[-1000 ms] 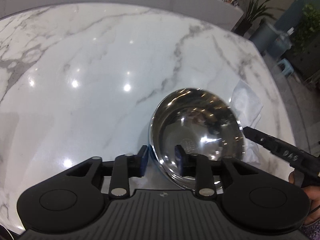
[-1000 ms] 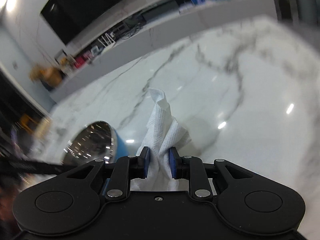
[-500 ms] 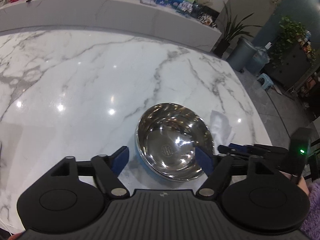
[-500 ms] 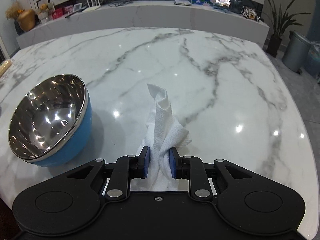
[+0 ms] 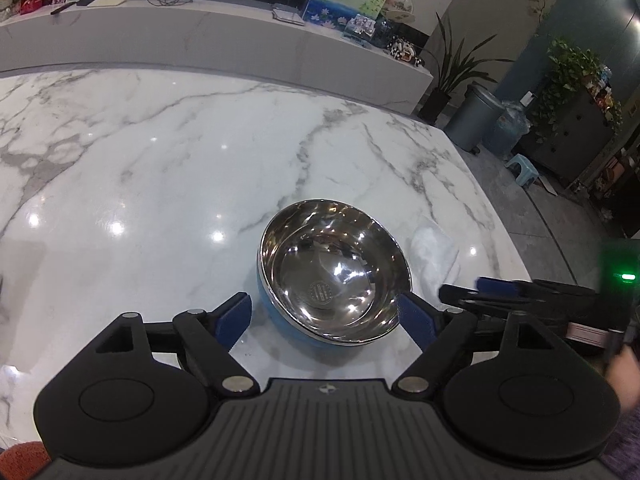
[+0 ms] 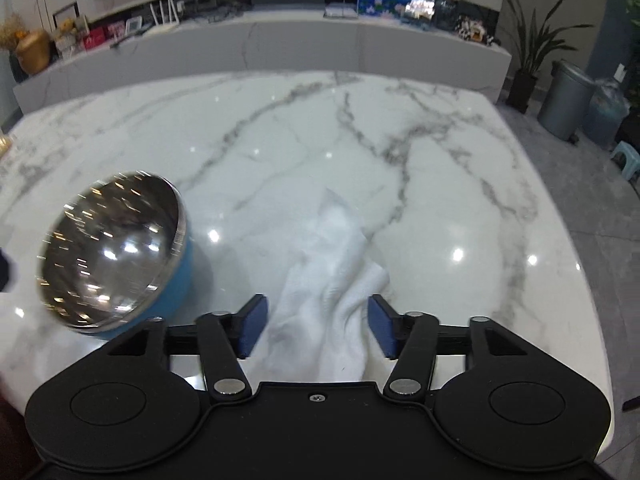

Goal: Clean bowl

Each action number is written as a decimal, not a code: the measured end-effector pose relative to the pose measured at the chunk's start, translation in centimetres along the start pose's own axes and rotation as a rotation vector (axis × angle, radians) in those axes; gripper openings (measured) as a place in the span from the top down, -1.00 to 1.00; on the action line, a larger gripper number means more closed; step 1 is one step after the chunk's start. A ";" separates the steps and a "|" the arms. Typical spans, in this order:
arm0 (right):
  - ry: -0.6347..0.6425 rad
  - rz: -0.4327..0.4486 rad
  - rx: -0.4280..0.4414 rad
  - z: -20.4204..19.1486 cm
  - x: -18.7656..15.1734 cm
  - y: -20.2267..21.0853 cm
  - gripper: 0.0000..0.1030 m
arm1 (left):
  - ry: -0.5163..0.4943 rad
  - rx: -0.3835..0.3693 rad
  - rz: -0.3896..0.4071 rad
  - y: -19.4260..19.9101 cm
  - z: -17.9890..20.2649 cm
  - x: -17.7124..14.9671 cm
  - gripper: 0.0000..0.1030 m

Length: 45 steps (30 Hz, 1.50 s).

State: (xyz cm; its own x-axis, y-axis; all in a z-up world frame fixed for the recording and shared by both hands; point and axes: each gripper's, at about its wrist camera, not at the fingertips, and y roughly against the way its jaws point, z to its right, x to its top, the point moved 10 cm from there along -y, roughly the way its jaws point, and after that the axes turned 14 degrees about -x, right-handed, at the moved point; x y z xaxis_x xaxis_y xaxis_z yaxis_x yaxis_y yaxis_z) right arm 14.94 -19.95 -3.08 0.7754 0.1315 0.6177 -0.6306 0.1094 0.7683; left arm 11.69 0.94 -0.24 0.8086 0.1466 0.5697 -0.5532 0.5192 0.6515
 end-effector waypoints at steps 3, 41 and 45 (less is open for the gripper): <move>-0.023 -0.023 0.017 -0.1 -0.4 2.1 -0.51 | -0.024 0.031 -0.029 -0.1 0.1 -0.4 -0.56; -0.067 -0.027 0.015 -2.3 -3.9 7.4 -0.64 | -0.074 0.199 -0.143 -0.7 0.8 -3.9 -0.57; -0.071 -0.028 0.019 -2.2 -3.9 7.4 -0.64 | -0.065 0.185 -0.143 -0.6 0.8 -3.8 -0.56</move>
State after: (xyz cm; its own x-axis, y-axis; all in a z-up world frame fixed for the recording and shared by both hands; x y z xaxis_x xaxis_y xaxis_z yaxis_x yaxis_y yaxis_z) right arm 7.18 -17.47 -0.19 0.7938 0.0581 0.6054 -0.6081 0.0933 0.7884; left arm 8.78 -0.65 -2.40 0.8699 0.0248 0.4926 -0.4663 0.3670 0.8049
